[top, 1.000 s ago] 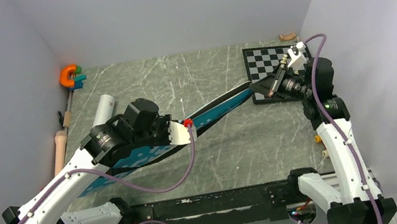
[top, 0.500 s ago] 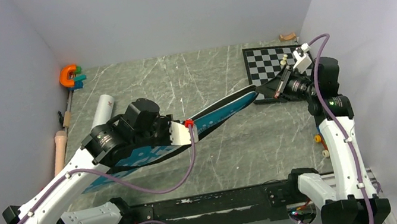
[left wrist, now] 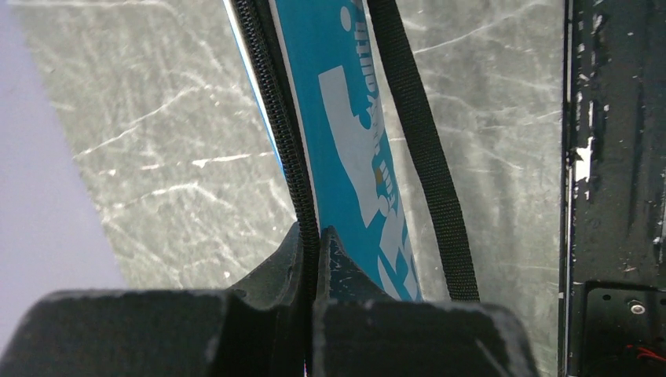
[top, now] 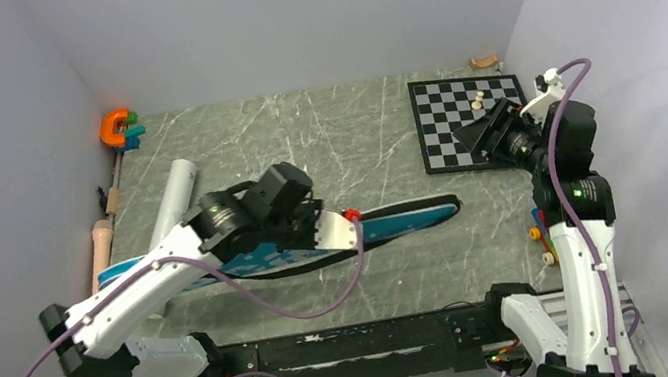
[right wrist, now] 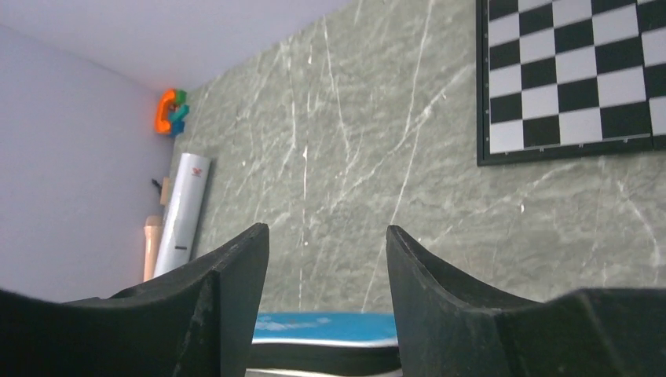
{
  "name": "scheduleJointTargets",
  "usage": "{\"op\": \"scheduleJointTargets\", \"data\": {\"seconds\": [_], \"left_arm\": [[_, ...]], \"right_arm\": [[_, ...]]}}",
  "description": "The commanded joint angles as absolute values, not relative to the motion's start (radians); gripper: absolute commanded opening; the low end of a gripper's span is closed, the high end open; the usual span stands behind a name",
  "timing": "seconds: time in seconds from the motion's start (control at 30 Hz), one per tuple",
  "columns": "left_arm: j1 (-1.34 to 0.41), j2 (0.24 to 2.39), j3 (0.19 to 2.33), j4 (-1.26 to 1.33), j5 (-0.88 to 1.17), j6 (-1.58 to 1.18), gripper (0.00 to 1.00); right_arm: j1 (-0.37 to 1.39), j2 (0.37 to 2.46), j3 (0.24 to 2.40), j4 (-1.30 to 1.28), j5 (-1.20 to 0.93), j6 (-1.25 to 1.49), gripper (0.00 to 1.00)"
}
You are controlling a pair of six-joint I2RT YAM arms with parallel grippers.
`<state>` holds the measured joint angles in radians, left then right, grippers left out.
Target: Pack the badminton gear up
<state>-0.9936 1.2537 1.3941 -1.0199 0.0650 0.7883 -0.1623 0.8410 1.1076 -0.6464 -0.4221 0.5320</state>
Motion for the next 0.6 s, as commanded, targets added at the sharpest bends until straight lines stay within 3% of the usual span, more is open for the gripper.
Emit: {"op": "scheduleJointTargets", "data": {"seconds": [0.0, 0.57], "left_arm": [[-1.035, 1.356, 1.492, -0.975, 0.087, 0.800, 0.00], [-1.046, 1.824, 1.748, -0.915, 0.179, 0.854, 0.00]], "right_arm": [[-0.166, 0.822, 1.116, -0.610, -0.395, 0.556, 0.60], [-0.163, 0.832, 1.000, -0.531, -0.454, 0.581, 0.60]]}}
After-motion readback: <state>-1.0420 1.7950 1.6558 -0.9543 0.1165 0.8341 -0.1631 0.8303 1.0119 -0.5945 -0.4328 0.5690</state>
